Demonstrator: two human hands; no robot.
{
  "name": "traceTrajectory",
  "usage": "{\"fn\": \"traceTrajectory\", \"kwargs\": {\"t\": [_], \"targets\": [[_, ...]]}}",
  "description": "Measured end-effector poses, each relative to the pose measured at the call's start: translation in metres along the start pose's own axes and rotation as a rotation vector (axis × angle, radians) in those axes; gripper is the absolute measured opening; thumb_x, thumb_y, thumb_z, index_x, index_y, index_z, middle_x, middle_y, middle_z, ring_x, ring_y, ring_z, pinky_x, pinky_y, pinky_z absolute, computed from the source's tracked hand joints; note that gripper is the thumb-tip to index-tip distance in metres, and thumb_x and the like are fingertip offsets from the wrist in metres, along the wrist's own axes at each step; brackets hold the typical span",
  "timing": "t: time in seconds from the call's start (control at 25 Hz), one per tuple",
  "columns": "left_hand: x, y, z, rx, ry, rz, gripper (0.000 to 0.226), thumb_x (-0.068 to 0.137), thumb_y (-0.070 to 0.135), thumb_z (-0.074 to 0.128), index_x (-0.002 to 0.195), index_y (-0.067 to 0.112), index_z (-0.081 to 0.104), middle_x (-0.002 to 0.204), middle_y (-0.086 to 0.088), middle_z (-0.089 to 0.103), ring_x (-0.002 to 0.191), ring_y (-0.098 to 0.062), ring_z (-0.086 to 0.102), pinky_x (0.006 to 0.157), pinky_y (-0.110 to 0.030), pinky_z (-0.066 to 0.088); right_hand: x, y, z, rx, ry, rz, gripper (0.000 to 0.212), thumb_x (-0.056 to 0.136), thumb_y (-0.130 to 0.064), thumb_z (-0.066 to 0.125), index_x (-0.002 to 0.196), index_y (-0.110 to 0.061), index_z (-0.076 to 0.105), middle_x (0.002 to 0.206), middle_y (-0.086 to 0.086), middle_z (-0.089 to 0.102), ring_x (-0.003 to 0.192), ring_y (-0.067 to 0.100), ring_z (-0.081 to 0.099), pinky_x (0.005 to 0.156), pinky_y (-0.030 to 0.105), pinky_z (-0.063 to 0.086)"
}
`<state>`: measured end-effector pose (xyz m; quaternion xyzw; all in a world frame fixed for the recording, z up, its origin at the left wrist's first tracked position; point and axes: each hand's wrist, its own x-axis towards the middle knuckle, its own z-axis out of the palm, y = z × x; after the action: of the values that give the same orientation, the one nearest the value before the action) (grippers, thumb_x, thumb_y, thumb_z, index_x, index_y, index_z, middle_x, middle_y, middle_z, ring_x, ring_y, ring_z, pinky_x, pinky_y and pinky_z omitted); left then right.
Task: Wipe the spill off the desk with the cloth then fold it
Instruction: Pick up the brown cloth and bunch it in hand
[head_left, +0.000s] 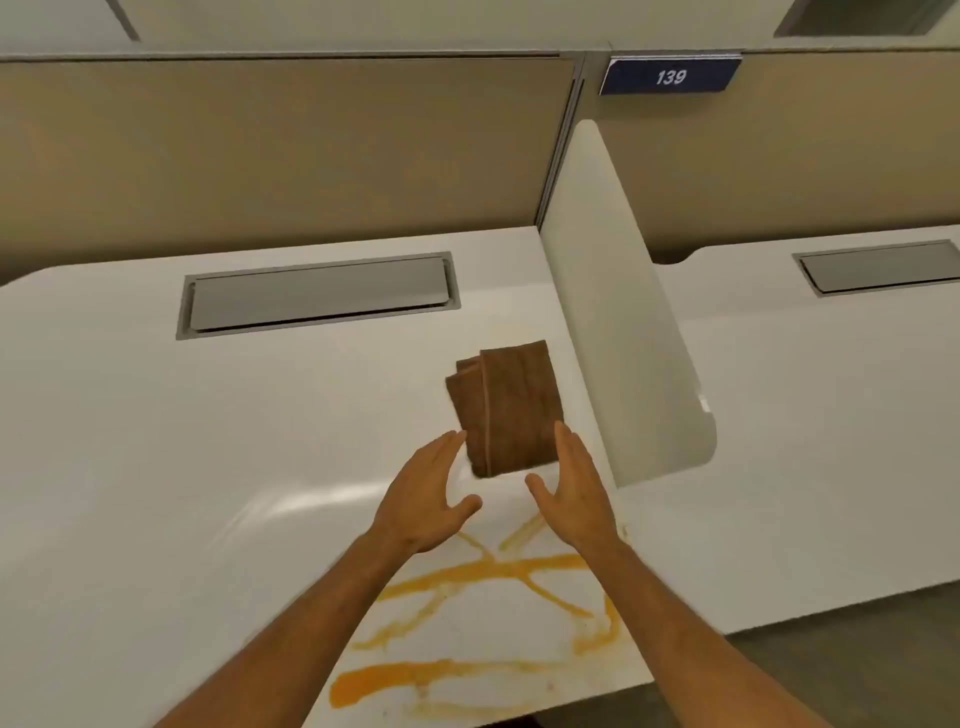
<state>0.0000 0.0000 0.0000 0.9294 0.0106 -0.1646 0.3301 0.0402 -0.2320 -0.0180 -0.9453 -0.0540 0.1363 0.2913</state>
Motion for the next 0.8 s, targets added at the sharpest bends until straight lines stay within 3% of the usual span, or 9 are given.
{"fn": "traceTrajectory", "kwargs": {"t": [0.16, 0.28, 0.4, 0.56, 0.72, 0.8], "targets": [[0.053, 0.004, 0.024, 0.033, 0.000, -0.024, 0.083, 0.093, 0.048, 0.070, 0.162, 0.021, 0.032, 0.168, -0.001, 0.034, 0.154, -0.021, 0.033, 0.124, -0.030, 0.023, 0.048, 0.016, 0.007, -0.018, 0.011, 0.118, 0.080, 0.096, -0.031, 0.063, 0.161, -0.021, 0.017, 0.165, 0.003, 0.026, 0.148, 0.025, 0.026, 0.112, 0.042, 0.040], [0.079, 0.006, 0.038, 0.118, 0.004, 0.047, 0.080, 0.093, 0.043, 0.071, 0.161, 0.019, 0.036, 0.168, -0.003, 0.035, 0.155, -0.023, 0.032, 0.125, -0.033, 0.024, 0.068, 0.023, 0.017, -0.057, -0.044, 0.113, 0.075, 0.095, -0.027, 0.066, 0.159, -0.024, 0.027, 0.165, 0.004, 0.025, 0.147, 0.026, 0.027, 0.111, 0.041, 0.041], [0.093, 0.008, 0.049, 0.193, -0.103, 0.051, 0.083, 0.095, 0.046, 0.068, 0.164, 0.021, 0.028, 0.173, -0.003, 0.022, 0.159, -0.025, 0.021, 0.127, -0.039, 0.023, 0.075, 0.031, 0.027, -0.150, -0.128, 0.058, 0.070, 0.095, -0.026, 0.068, 0.156, -0.025, 0.035, 0.168, 0.005, 0.021, 0.149, 0.028, 0.027, 0.111, 0.040, 0.042], [0.103, 0.006, 0.060, 0.329, -0.226, 0.033, 0.083, 0.097, 0.041, 0.068, 0.164, 0.021, 0.024, 0.175, -0.006, 0.010, 0.160, -0.028, 0.018, 0.126, -0.041, 0.027, 0.080, 0.038, 0.028, -0.297, -0.210, 0.012, 0.070, 0.098, -0.032, 0.063, 0.158, -0.028, 0.028, 0.170, 0.001, 0.012, 0.154, 0.029, 0.018, 0.107, 0.040, 0.047], [0.110, 0.006, 0.060, 0.468, -0.159, 0.093, 0.056, 0.106, 0.026, 0.056, 0.158, 0.018, 0.039, 0.172, -0.010, 0.022, 0.154, -0.029, 0.031, 0.124, -0.040, 0.029, 0.077, 0.043, 0.022, -0.363, -0.238, -0.075, 0.074, 0.097, -0.009, 0.056, 0.160, -0.027, 0.022, 0.171, 0.002, 0.005, 0.156, 0.028, 0.012, 0.095, 0.034, 0.057], [0.112, 0.009, 0.055, 0.481, -0.146, 0.116, 0.041, 0.108, 0.024, 0.049, 0.148, 0.018, 0.053, 0.169, -0.009, 0.030, 0.148, -0.027, 0.039, 0.121, -0.038, 0.031, 0.079, 0.041, 0.019, -0.363, -0.227, -0.061, 0.065, 0.101, -0.008, 0.052, 0.158, -0.028, 0.027, 0.170, 0.003, 0.009, 0.155, 0.027, 0.017, 0.098, 0.036, 0.055]]}}
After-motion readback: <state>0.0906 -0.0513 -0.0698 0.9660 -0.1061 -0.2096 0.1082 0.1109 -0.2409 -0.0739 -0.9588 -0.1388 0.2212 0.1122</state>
